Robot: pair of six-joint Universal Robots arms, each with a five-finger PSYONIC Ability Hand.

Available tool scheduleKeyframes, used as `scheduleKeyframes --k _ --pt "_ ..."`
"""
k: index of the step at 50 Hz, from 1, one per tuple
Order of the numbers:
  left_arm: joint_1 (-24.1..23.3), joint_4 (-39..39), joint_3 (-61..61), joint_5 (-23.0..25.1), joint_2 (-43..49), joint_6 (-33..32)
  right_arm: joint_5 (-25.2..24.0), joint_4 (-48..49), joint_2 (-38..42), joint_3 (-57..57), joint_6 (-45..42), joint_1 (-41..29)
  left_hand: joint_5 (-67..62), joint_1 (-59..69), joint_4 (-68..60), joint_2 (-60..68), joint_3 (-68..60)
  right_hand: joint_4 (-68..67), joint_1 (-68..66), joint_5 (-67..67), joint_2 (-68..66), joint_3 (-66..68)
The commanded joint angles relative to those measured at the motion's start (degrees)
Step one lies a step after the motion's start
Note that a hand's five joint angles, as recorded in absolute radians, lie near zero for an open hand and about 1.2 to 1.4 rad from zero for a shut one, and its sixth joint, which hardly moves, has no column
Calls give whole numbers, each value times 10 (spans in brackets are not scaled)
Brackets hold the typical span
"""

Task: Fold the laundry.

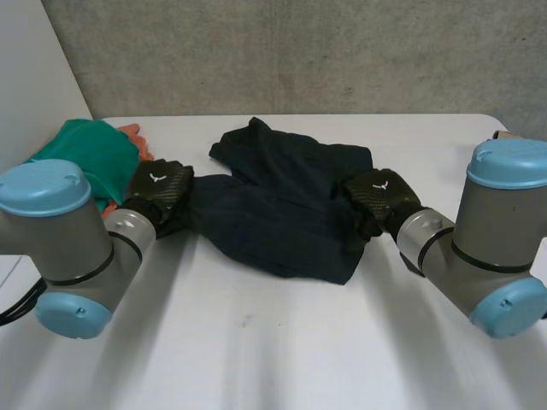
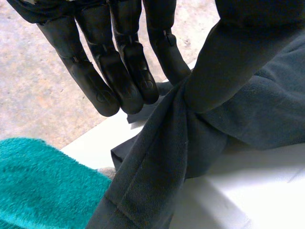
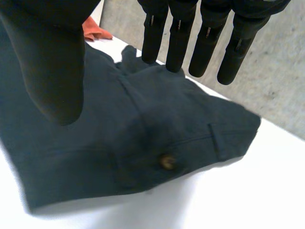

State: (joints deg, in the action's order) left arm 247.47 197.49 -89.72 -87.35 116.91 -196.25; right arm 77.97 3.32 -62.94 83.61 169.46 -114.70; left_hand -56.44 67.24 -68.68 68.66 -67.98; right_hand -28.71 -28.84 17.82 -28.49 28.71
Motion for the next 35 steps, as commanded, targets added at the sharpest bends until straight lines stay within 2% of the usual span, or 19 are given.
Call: scheduleKeyframes --k 1,7,10,16,19,23,30,35 --pt "-5 -2 0 10 10 -61 19 -50 -67 65 72 -34 -136 128 -113 113 -120 -55 -54 64 -57 55" --pt "-3 -2 2 11 11 -77 37 -18 -82 124 99 -89 -136 128 -113 113 -120 -53 -52 62 -56 53" --pt "-2 -2 2 11 12 -77 62 5 -75 142 102 -120 -131 123 -108 109 -115 -50 -49 59 -52 50" --pt "-3 -4 2 10 11 -77 135 80 -13 132 85 -156 98 -106 120 -120 113 -53 -52 62 -56 53" --pt "-2 -7 2 9 9 -77 176 109 19 110 63 -161 147 -155 169 -169 162 -57 -56 66 -59 57" --pt "-2 -14 2 6 9 -80 205 139 51 82 45 -158 236 -244 258 -258 251 -62 -61 71 -64 62" --pt "4 -37 0 -6 9 -87 219 174 94 43 26 -156 370 -378 393 -393 386 -87 -86 96 -89 87" --pt "17 -77 -14 -36 1 -103 219 168 133 8 22 -151 523 -531 546 -546 539 -127 -126 136 -129 127"
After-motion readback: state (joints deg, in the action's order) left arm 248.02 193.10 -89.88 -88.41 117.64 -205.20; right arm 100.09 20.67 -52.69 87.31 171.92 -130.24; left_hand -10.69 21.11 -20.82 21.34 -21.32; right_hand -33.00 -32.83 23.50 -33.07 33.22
